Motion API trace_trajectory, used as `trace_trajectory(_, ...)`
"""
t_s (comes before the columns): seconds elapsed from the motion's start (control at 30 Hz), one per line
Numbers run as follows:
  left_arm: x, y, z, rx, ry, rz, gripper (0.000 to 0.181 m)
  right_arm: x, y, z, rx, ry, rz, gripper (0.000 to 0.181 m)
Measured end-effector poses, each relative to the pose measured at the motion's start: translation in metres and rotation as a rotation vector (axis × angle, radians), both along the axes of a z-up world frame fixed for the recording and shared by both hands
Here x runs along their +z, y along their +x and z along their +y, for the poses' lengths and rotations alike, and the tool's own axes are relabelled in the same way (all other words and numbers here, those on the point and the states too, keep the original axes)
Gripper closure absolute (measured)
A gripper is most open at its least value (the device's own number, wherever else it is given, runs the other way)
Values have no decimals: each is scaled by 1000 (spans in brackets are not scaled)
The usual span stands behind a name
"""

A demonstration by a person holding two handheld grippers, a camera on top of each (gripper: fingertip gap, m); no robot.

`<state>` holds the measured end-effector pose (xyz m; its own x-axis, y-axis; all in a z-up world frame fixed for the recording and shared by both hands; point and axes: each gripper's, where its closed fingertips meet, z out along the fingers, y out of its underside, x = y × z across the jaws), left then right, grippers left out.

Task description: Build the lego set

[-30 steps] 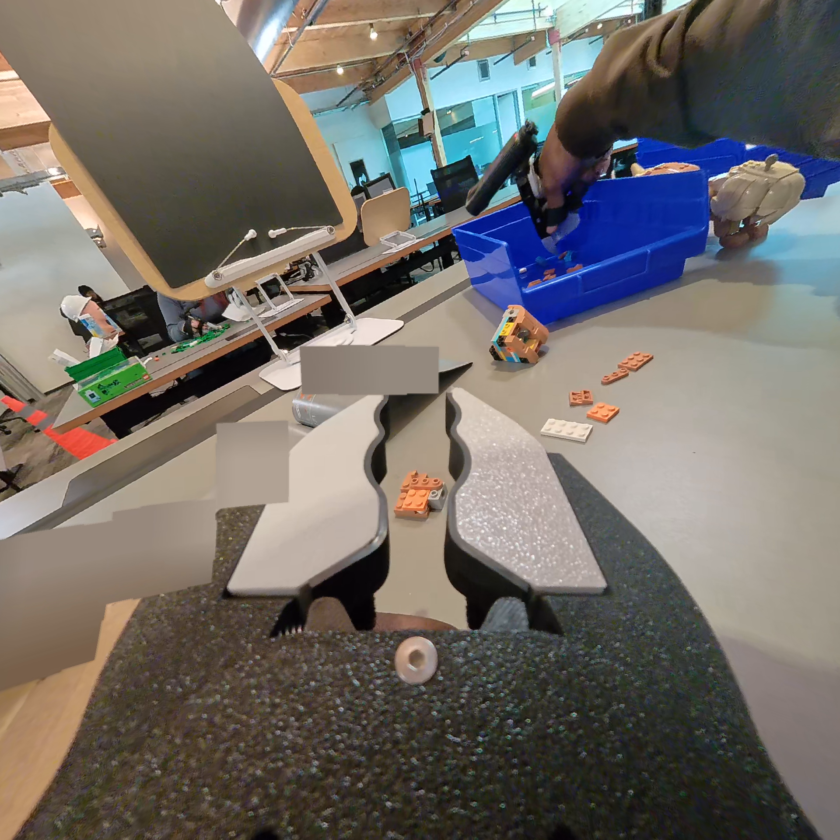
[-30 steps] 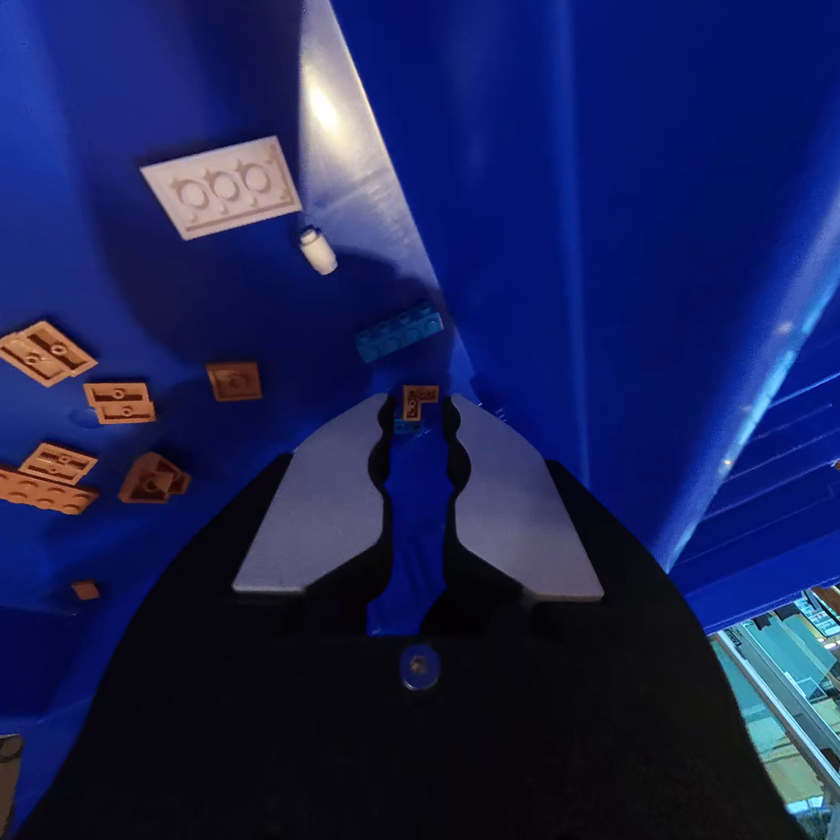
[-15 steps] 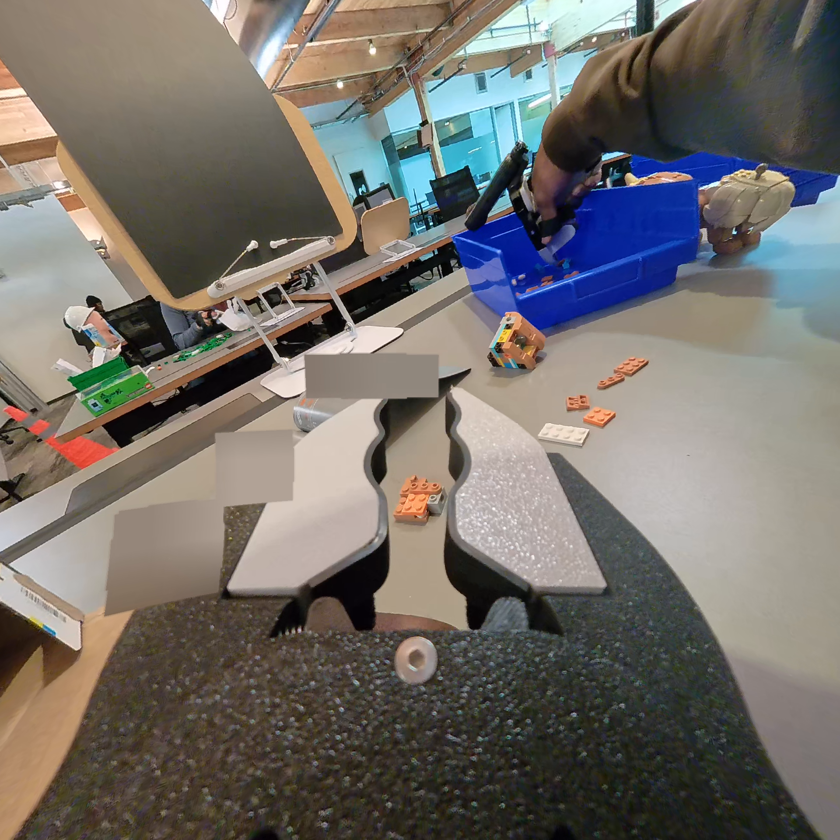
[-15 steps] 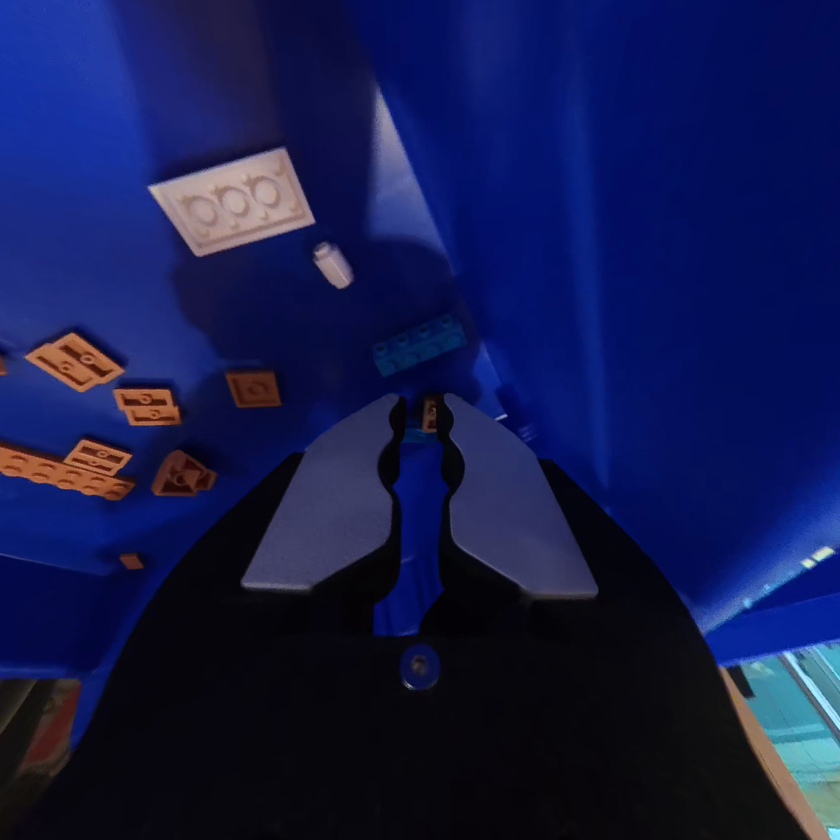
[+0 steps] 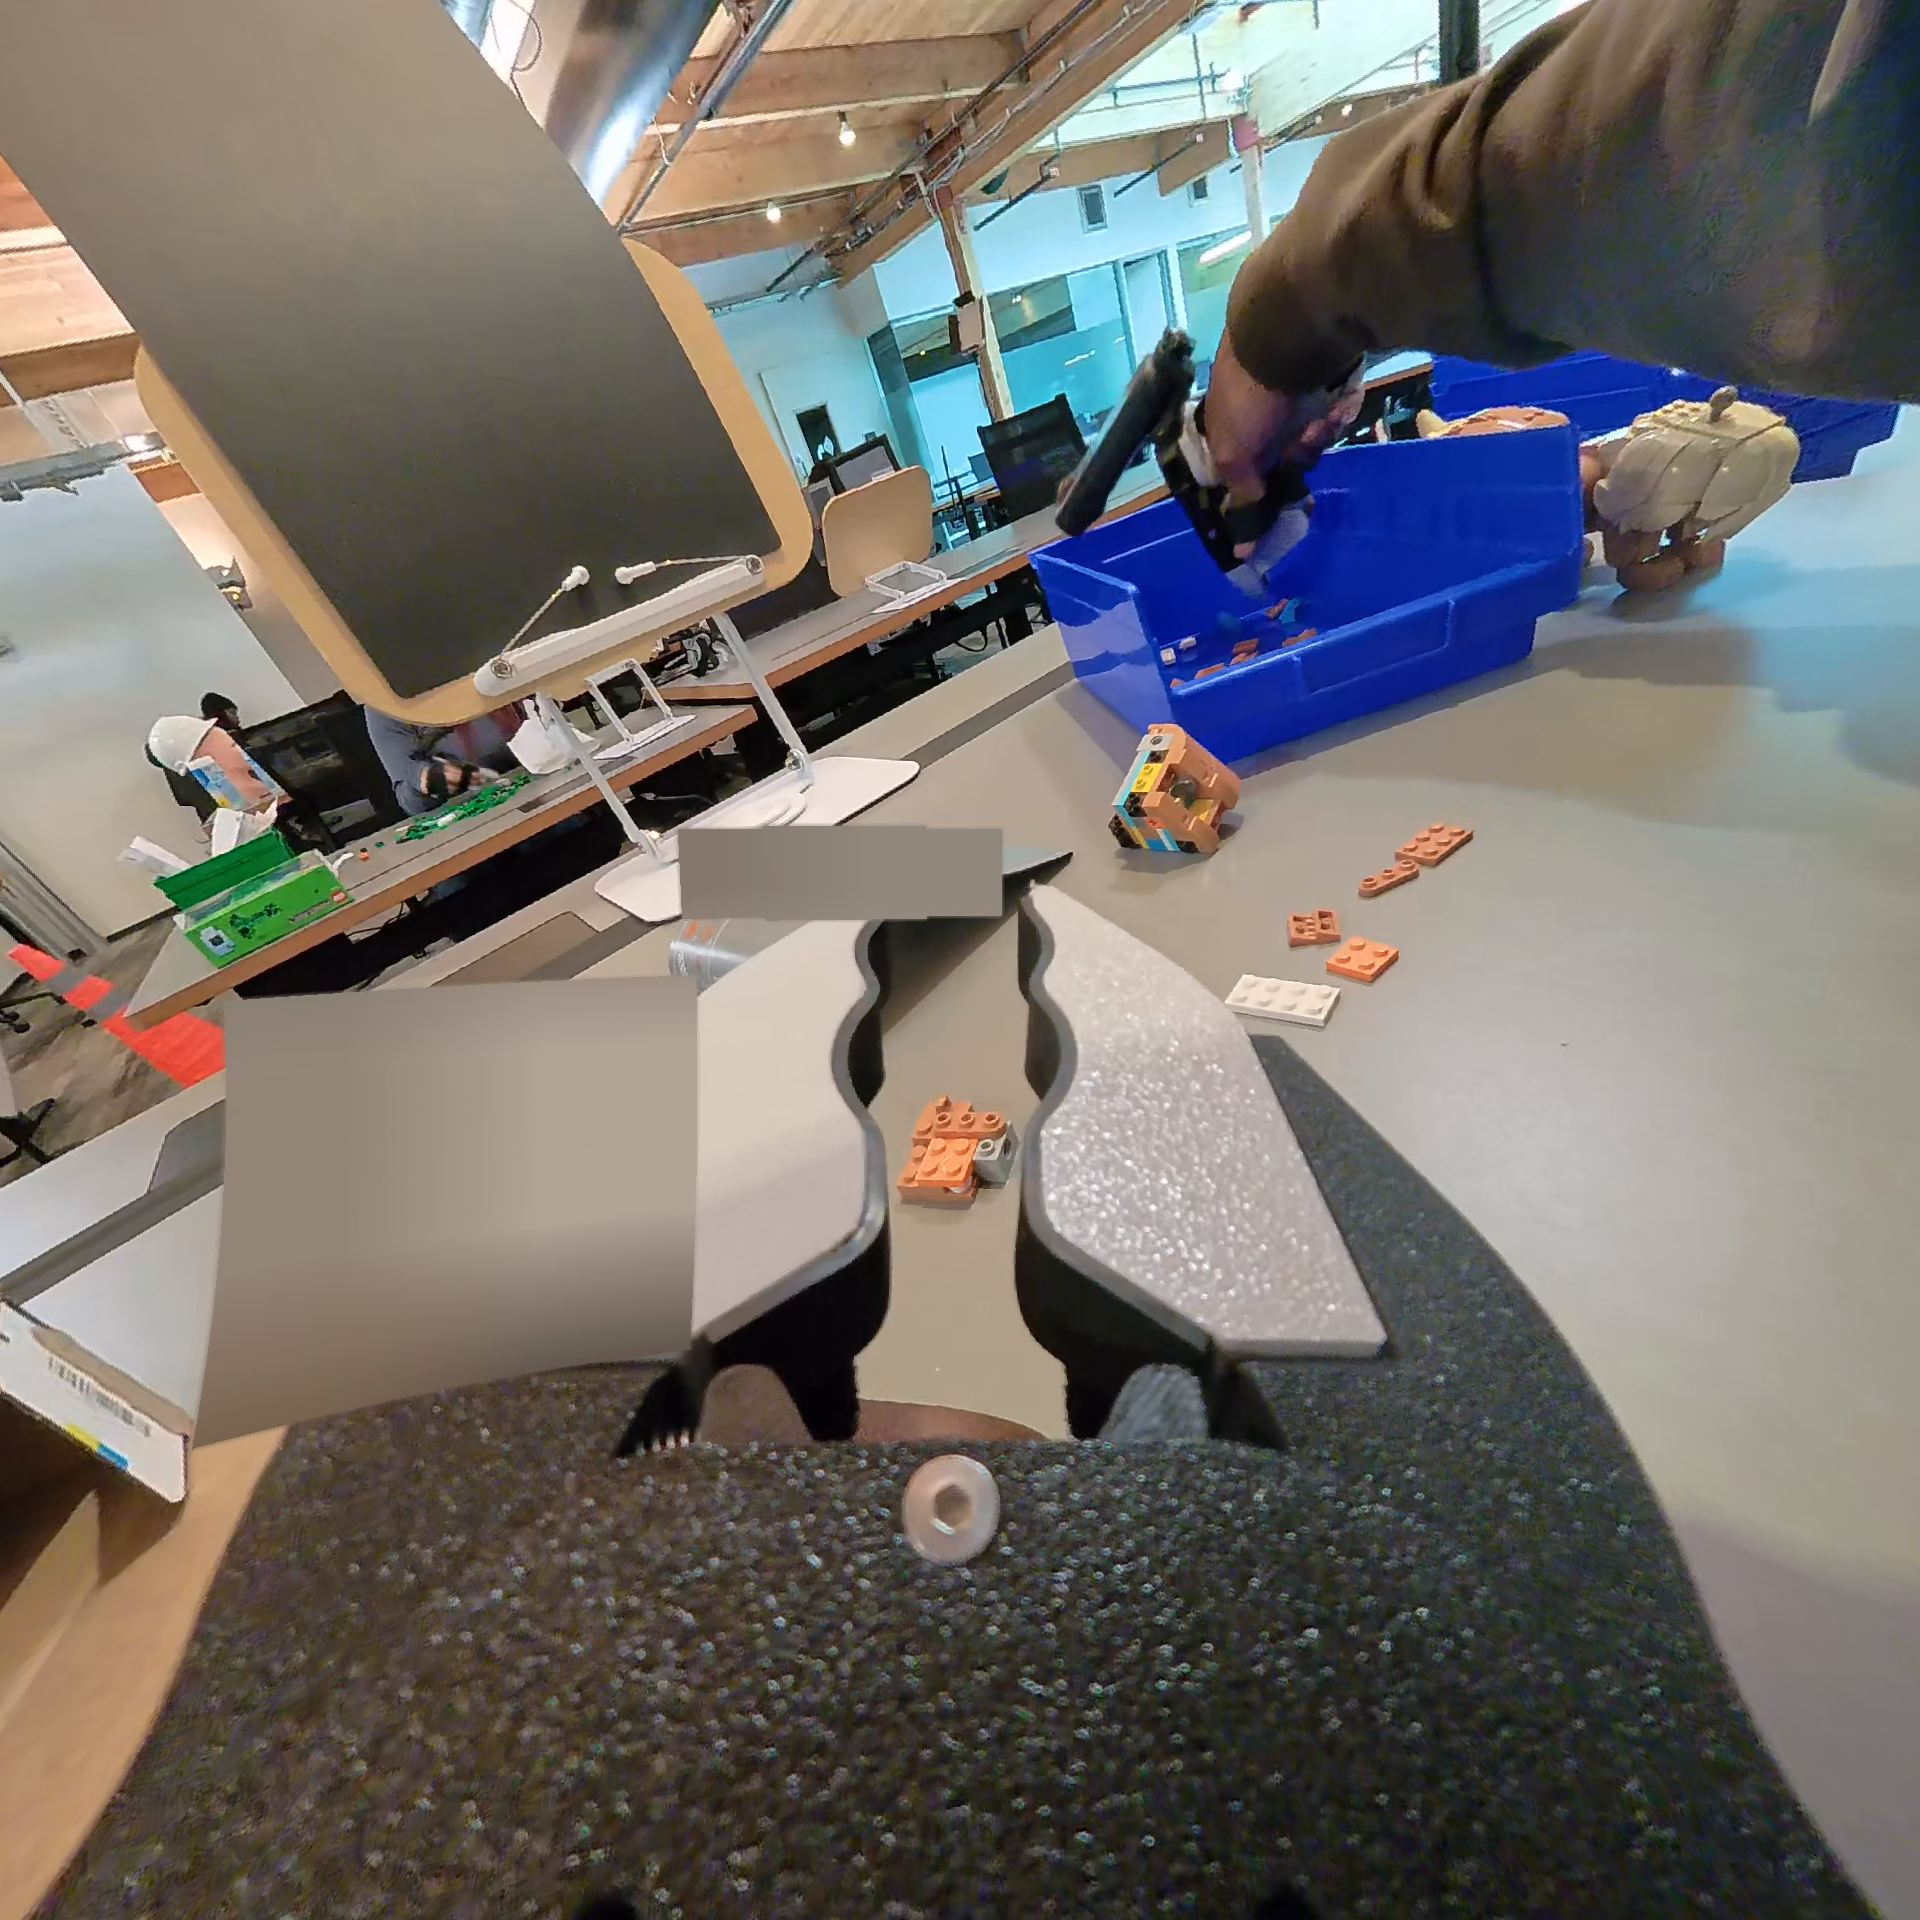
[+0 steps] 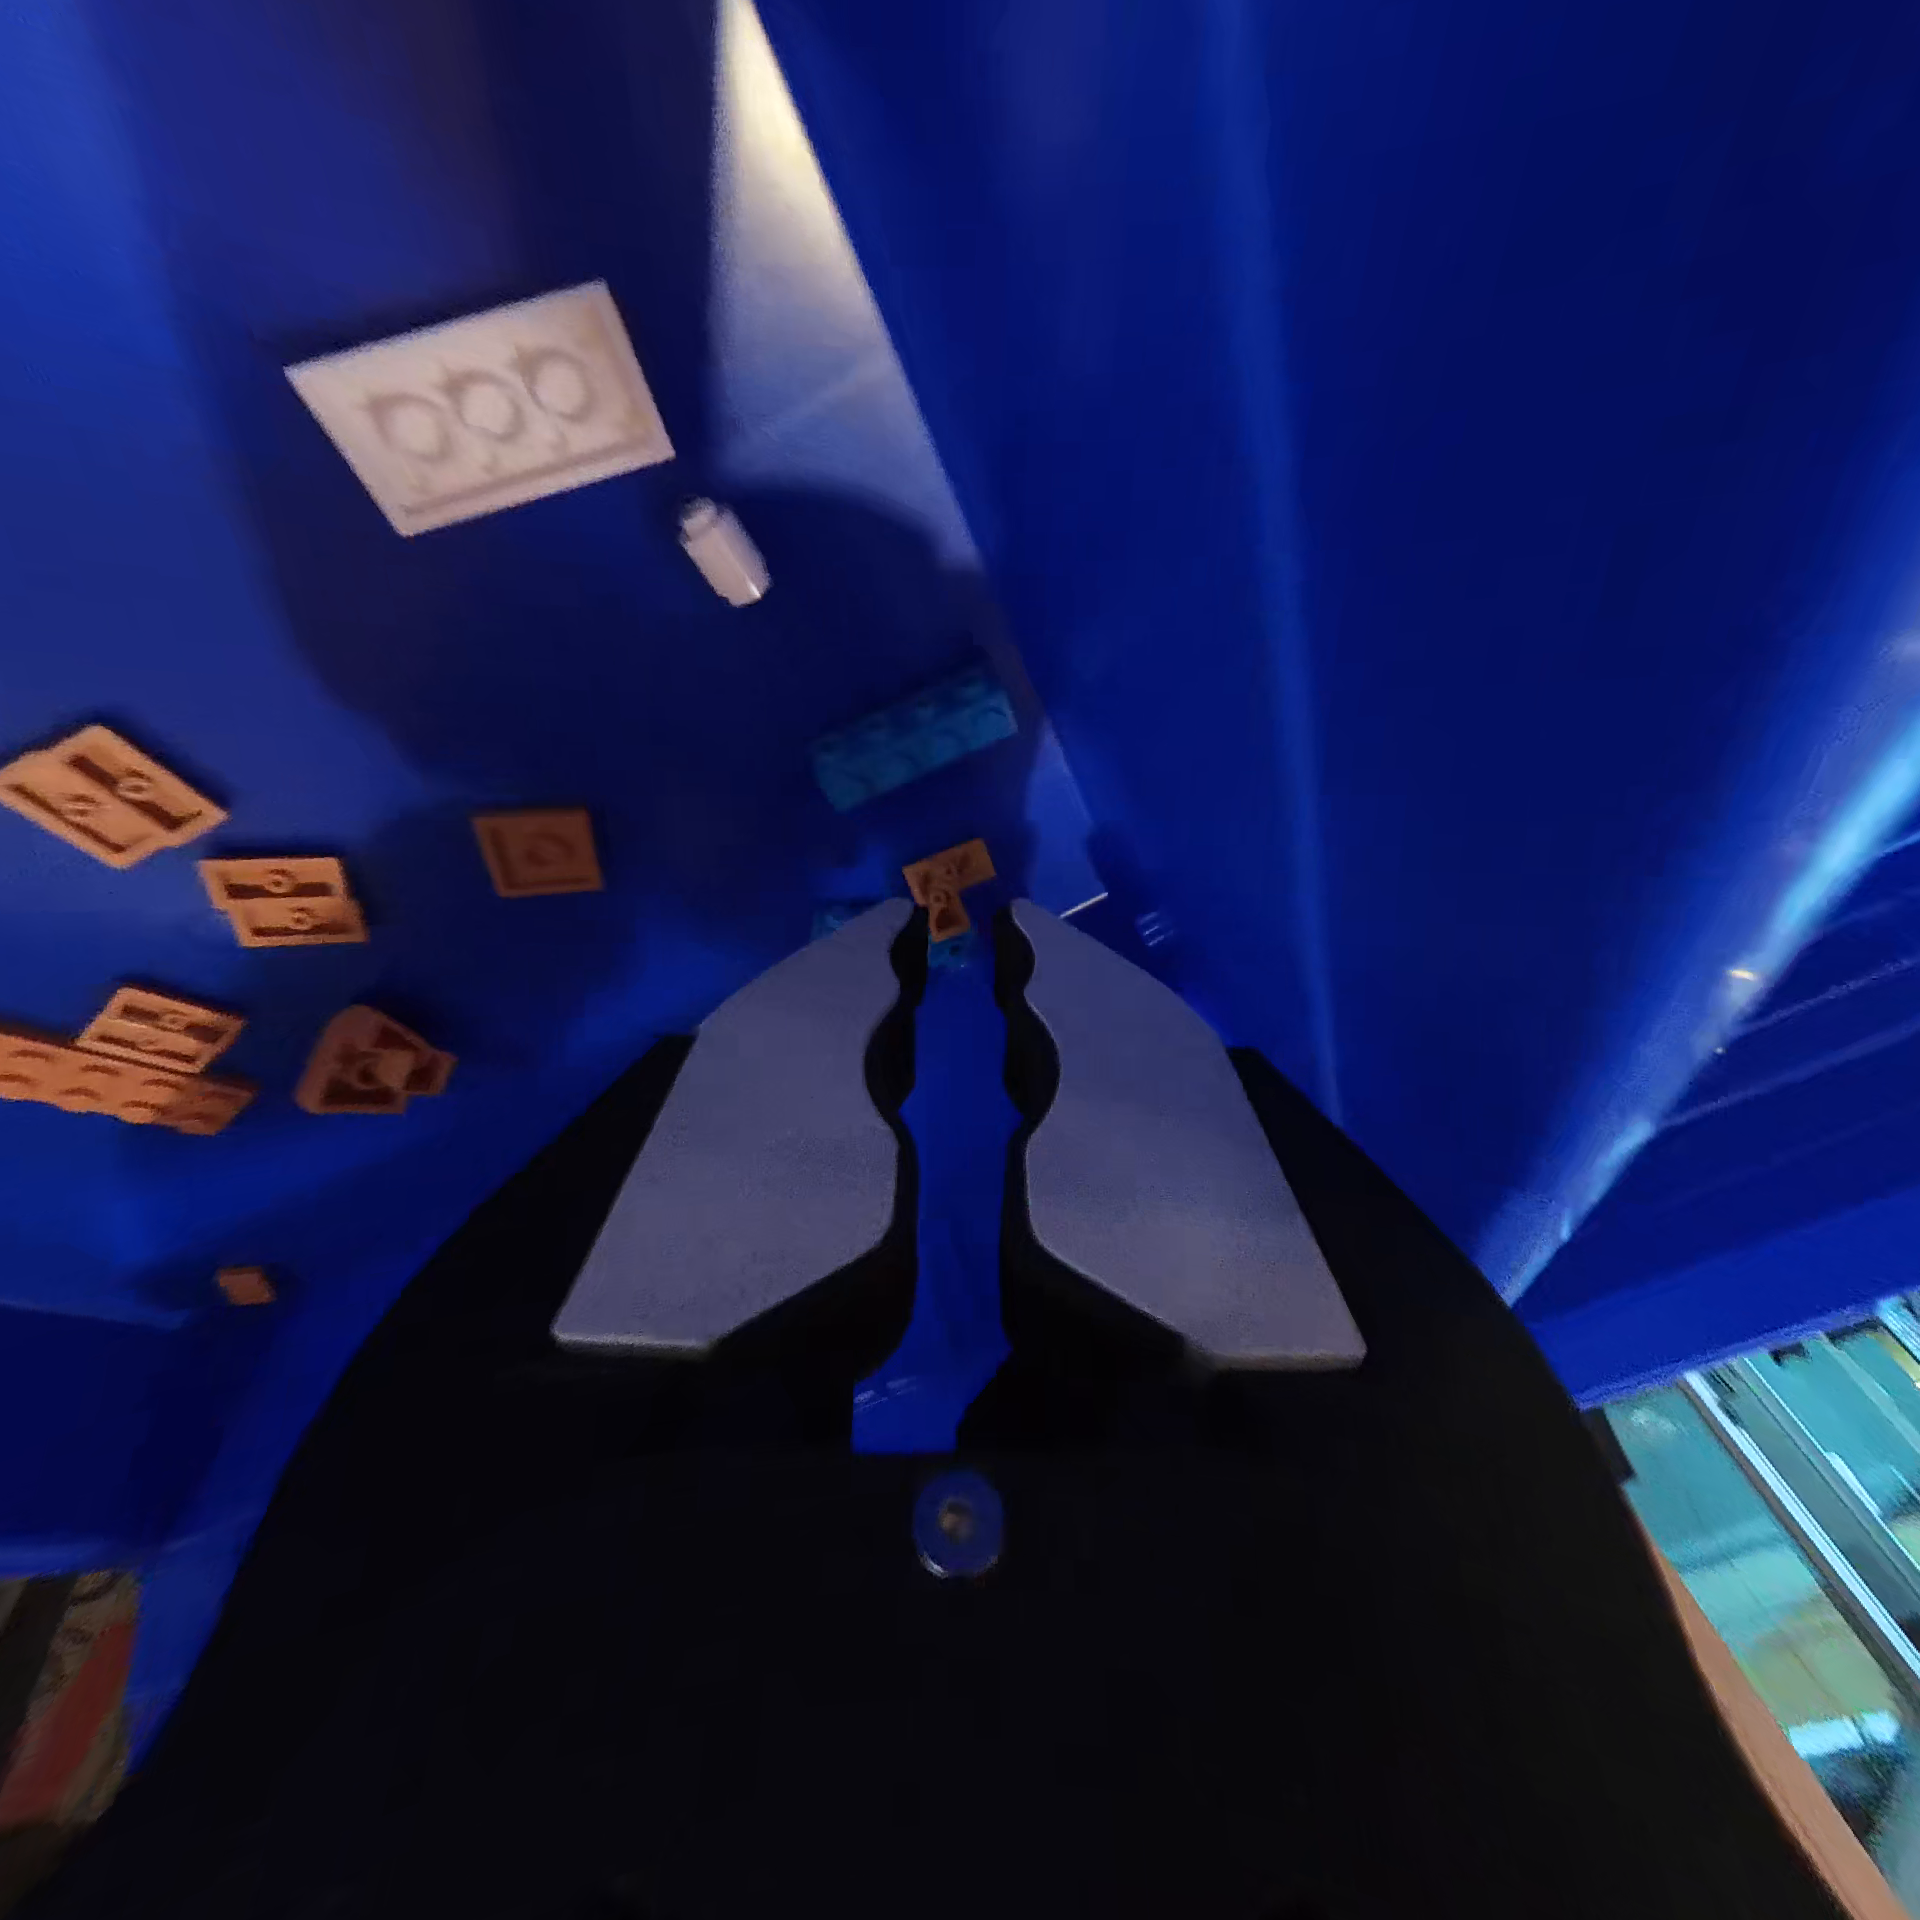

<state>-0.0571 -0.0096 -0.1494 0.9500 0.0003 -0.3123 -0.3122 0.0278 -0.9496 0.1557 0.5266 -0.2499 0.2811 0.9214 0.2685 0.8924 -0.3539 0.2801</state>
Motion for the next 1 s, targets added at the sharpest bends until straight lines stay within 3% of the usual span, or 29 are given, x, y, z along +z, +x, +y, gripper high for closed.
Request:
trace_trajectory(0.23,1,2,-1,-8,9,7,158,7,7,15,65,123,-121,172)
trace_trajectory(0.4,3,5,-2,-21,19,15,158,-4,18,9,118,100,-230,174)
trace_trajectory(0.53,3,5,-2,-20,17,18,158,-12,12,-2,153,52,-201,181)
trace_trajectory(0.67,2,5,-2,-20,12,20,158,-7,-6,-21,161,-35,-53,175)
trace_trajectory(0.8,2,6,-1,-20,10,23,158,5,-7,-12,132,11,3,171)
trace_trajectory(1.0,1,6,-1,-21,7,28,158,-3,-8,-5,99,21,42,161)
